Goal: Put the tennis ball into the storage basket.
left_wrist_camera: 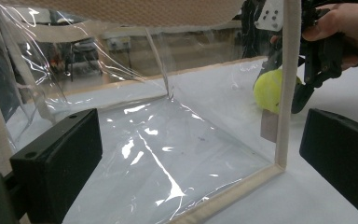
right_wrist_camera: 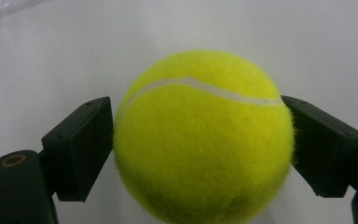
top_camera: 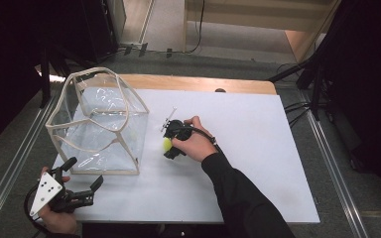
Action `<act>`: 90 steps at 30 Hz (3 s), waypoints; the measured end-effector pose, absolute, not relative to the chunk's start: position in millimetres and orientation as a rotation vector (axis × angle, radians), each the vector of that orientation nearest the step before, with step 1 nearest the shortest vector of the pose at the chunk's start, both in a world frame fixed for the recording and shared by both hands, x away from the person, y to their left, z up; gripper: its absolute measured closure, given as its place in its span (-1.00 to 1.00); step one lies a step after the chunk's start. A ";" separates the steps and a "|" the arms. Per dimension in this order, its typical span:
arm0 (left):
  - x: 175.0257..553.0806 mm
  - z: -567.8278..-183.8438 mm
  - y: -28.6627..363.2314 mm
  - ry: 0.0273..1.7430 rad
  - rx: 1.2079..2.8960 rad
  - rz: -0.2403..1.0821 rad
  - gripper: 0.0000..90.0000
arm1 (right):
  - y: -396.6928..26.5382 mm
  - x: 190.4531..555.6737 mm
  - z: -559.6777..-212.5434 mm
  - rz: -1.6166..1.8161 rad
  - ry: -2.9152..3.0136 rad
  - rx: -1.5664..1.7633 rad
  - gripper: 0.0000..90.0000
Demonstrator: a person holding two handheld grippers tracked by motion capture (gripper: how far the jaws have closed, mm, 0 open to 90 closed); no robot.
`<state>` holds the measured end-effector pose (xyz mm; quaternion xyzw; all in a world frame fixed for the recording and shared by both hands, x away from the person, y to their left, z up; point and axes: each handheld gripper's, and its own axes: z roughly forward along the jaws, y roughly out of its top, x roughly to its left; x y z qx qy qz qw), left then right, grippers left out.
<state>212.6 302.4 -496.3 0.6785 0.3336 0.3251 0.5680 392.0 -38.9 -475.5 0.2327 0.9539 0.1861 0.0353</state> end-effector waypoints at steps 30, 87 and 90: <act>212.5 -496.1 301.5 0.779 1.603 0.769 -1.00 | -41.3 394.1 -473.1 0.583 2.931 0.771 -0.49; 212.4 -495.8 299.6 0.766 1.615 0.774 -1.00 | -9.3 385.0 -406.7 0.699 3.001 0.530 -0.48; 212.4 -495.9 299.7 0.765 1.615 0.774 -1.00 | -8.8 383.6 -400.5 0.707 3.004 0.529 -0.48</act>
